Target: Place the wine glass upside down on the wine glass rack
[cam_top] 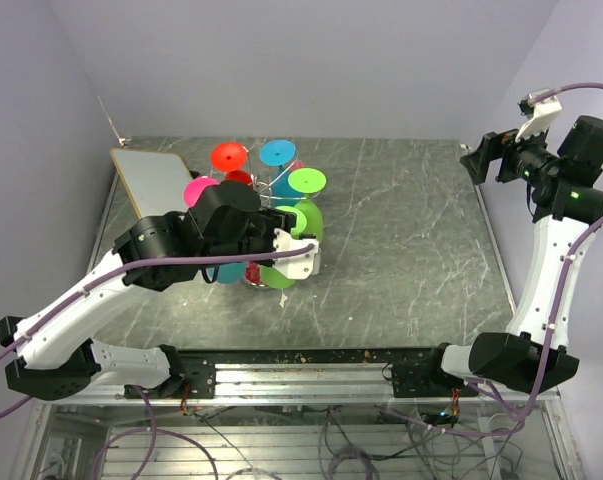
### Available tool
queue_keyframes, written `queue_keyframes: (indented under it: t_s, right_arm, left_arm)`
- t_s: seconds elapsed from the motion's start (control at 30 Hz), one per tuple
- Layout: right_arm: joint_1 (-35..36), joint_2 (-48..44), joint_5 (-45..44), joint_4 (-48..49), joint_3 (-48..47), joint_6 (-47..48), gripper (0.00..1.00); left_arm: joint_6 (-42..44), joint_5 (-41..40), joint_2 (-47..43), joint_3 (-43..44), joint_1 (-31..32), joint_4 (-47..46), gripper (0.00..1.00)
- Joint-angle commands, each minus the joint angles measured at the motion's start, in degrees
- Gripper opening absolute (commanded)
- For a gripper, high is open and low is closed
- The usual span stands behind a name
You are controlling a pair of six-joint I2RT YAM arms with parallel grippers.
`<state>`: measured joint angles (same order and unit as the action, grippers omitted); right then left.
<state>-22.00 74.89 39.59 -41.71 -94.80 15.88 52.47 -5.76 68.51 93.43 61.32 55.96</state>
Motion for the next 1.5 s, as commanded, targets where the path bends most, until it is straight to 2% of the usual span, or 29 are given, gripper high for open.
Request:
queue_keyframes:
  t_s: [0.0, 0.33, 0.5, 0.6, 0.8, 0.93, 1.0, 1.1, 1.3, 1.47]
  right_arm:
    - [0.4, 0.1, 0.3, -0.8, -0.7, 0.1, 0.92]
    - [0.8, 2.4, -2.0, -4.3, -3.5, 3.8, 0.93]
    - [2.1, 2.6, -2.1, -5.2, -3.2, 4.6, 0.93]
    - [4.8, 2.1, -1.8, -4.3, -1.7, 4.6, 0.93]
    - [14.5, 1.5, -12.0, -3.3, 0.3, 5.9, 0.93]
    - [18.3, 0.6, -18.0, -2.6, 1.2, 5.5, 0.94]
    - [19.1, 0.7, -21.4, -3.0, 1.3, 5.3, 0.95]
    - [19.3, 0.2, -24.0, -3.6, 3.1, 7.1, 1.00]
    - [19.2, -3.1, -30.0, 1.0, 9.9, 6.2, 1.00]
    - [19.3, -0.4, -35.5, -1.3, 9.6, 3.0, 1.00]
  left_arm:
    - [-1.1, 3.7, -1.0, 3.1, -0.3, 2.3, 0.57]
    - [-4.2, 10.5, -3.1, 7.4, -4.4, 6.7, 0.69]
    - [-7.2, 12.7, -5.0, 8.7, -9.9, 7.4, 0.79]
    - [-10.5, 12.5, -6.6, 8.2, -14.0, 6.2, 0.81]
    - [-19.8, 10.7, -10.9, 5.5, -25.3, 0.7, 0.89]
    - [-27.7, 6.2, -13.9, 3.6, -33.4, -4.0, 0.96]
    - [-33.2, 1.3, -15.3, 2.0, -37.8, -6.9, 0.98]
    - [-39.6, -4.3, -18.7, -2.5, -42.7, -10.6, 1.00]
    - [-46.0, -16.5, -23.3, -9.8, -49.0, -15.6, 0.99]
    - [-48.8, -18.7, -23.8, -12.2, -52.3, -17.4, 0.99]
